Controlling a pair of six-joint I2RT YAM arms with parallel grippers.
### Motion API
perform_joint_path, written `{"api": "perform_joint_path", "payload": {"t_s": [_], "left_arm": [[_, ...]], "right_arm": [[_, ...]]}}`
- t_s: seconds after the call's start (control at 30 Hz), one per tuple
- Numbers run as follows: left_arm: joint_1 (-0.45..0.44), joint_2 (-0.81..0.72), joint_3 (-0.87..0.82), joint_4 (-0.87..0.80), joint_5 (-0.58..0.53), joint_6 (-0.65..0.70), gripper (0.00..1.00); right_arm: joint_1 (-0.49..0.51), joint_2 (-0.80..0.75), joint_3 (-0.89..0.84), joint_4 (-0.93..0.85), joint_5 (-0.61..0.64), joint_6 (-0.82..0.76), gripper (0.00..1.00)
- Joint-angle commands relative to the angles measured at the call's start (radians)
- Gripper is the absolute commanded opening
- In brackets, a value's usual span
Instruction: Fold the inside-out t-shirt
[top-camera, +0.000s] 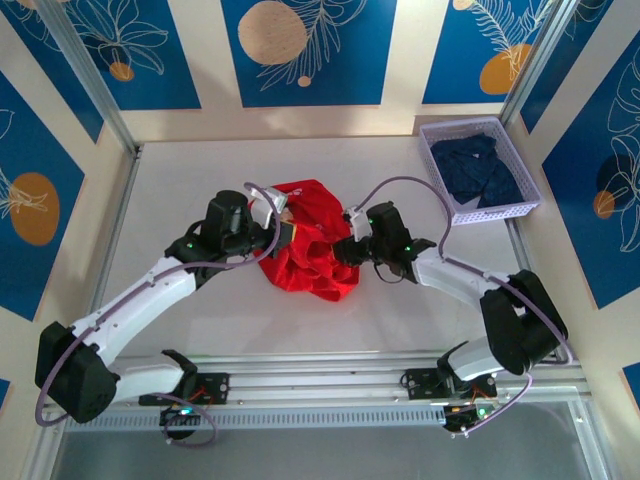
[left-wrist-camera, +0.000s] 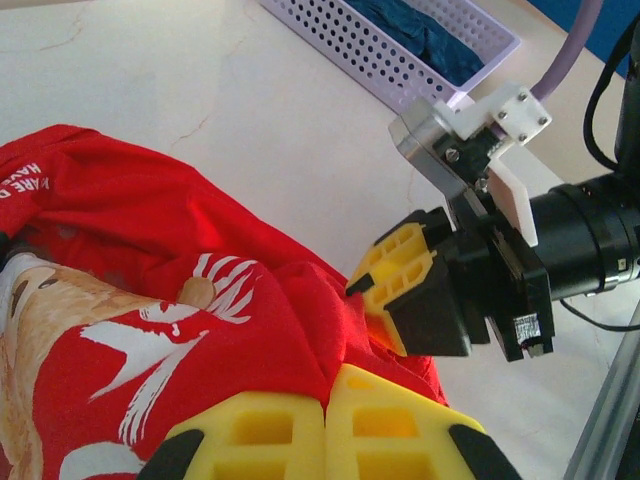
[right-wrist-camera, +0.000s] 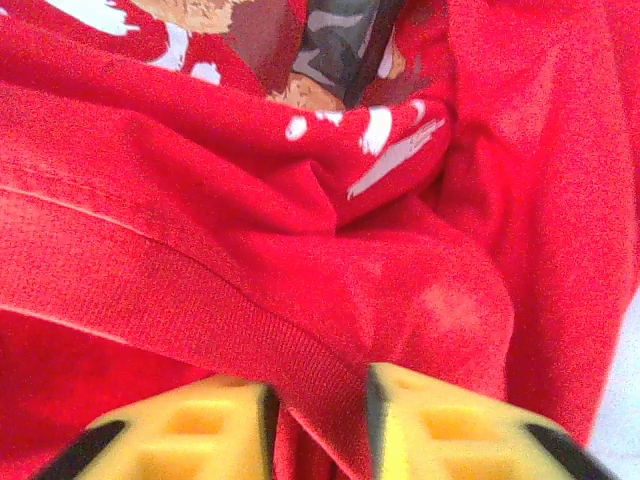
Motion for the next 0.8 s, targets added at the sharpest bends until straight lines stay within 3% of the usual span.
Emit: {"api": "perform_joint_path", "payload": {"t_s": [0.0, 0.03, 0.23, 0.37, 0.5, 0.57, 0.77], "left_arm": [[0.011, -0.025, -0.010, -0.008, -0.024, 0.012, 0.00], [0.010, -0.027, -0.009, -0.017, -0.064, 0.005, 0.00], [0.012, -0.029, 0.024, -0.104, -0.422, -0.022, 0.00], [0.012, 0.022, 0.074, -0.162, -0.519, 0.010, 0.03], [0.011, 0.001, 0.063, -0.162, -0.471, 0.022, 0.19], [0.009, -0.050, 0.024, -0.137, -0.402, 0.023, 0.36], [-0.040, -0.251, -0.125, -0.005, -0.143, 0.131, 0.57]], "right_arm": [[-0.010, -0.004, 0.060, -0.029, 0.040, -0.025, 0.05], [-0.019, -0.021, 0.075, -0.052, 0.036, -0.020, 0.00], [-0.054, -0.187, 0.187, -0.139, -0.134, 0.090, 0.00], [-0.025, -0.198, 0.272, -0.144, -0.197, 0.228, 0.00], [0.002, -0.153, 0.311, -0.112, -0.208, 0.347, 0.00], [0.001, -0.122, 0.331, -0.099, -0.226, 0.374, 0.00], [-0.053, -0.028, 0.459, -0.224, -0.284, 0.298, 0.00]]}}
